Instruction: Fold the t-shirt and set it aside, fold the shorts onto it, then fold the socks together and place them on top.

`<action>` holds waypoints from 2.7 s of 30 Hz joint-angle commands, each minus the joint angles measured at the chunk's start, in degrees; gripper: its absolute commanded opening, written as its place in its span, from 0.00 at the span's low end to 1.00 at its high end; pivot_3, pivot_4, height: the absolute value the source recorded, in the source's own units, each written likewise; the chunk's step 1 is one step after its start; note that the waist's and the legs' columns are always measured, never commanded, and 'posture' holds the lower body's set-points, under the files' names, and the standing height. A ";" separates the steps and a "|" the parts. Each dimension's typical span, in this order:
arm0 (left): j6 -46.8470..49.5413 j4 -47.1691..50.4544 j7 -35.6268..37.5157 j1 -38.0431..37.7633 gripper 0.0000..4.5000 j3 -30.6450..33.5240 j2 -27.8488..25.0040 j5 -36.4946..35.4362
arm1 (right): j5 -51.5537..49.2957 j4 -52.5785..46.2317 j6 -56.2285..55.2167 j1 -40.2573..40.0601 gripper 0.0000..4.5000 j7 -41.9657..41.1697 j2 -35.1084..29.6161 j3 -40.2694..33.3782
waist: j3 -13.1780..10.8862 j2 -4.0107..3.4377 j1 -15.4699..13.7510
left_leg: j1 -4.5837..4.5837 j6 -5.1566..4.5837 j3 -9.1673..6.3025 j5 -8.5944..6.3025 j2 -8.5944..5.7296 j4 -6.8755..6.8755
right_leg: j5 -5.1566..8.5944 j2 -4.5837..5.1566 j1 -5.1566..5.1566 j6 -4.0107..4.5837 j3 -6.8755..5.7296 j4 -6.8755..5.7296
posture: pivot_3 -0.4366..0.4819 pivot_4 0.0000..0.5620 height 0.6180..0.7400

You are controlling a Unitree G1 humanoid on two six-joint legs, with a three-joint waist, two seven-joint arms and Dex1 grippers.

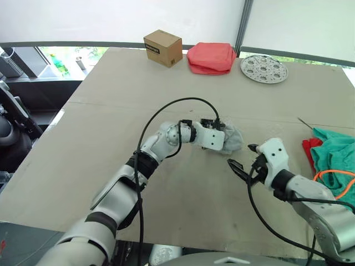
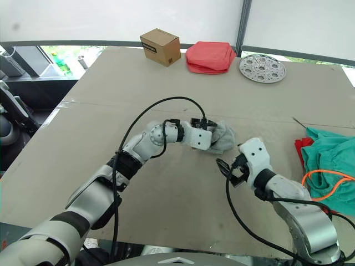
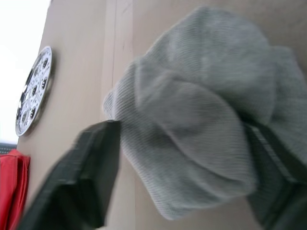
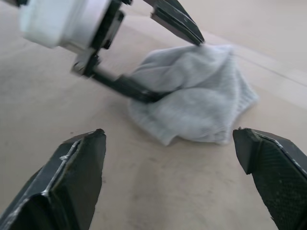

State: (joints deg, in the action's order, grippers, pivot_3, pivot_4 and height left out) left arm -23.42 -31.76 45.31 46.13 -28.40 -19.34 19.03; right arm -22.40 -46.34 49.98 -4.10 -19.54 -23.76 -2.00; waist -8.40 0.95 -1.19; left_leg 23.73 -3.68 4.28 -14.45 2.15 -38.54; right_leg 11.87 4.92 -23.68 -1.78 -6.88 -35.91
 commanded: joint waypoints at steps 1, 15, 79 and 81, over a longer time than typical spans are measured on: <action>1.94 5.99 7.95 -3.90 1.00 2.04 -1.05 -8.26 | -5.57 -3.08 2.14 1.59 0.60 0.60 1.64 -5.97 | -0.01 -0.03 0.27 | 0.00 0.00 -0.02 0.00 0.01 0.00 | 0.00 -0.01 0.00 0.01 -0.02 0.00 | 0.48 0.27 1.00; 33.19 38.59 16.93 -18.78 1.00 18.05 -10.86 -35.76 | -5.96 15.80 6.03 27.20 0.03 -2.64 -0.54 4.29 | -0.07 -0.17 0.29 | 0.02 0.02 -0.02 0.02 -0.01 0.03 | -0.12 -0.05 -0.02 0.21 -0.02 -0.01 | 0.48 0.27 1.00; 48.38 52.46 11.89 -27.73 1.00 18.62 -9.47 -50.91 | -7.87 10.77 41.82 24.41 0.01 -18.35 -13.23 -45.59 | -0.03 -0.53 -1.19 | 0.01 0.05 -0.01 0.00 -0.02 0.11 | 0.11 0.01 -0.01 0.23 -0.04 0.13 | 0.48 0.27 1.00; 48.18 51.37 12.82 -26.38 1.00 17.89 -8.33 -51.12 | -7.12 9.71 42.52 26.00 0.01 -11.96 -11.27 -52.42 | 0.01 -0.47 -0.91 | -0.02 0.05 0.03 0.00 -0.02 0.11 | 0.13 0.01 -0.01 0.22 0.01 0.13 | 0.48 0.27 1.00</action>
State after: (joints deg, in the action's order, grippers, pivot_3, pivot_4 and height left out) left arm 26.11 19.42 57.06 18.71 -10.26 -28.15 -31.72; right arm -30.10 -34.89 90.93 20.89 -36.44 -36.19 -48.55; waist -8.39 0.48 -2.11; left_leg 23.71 -3.64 4.32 -14.45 2.13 -38.43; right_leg 12.00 4.92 -23.69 -1.56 -6.85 -35.78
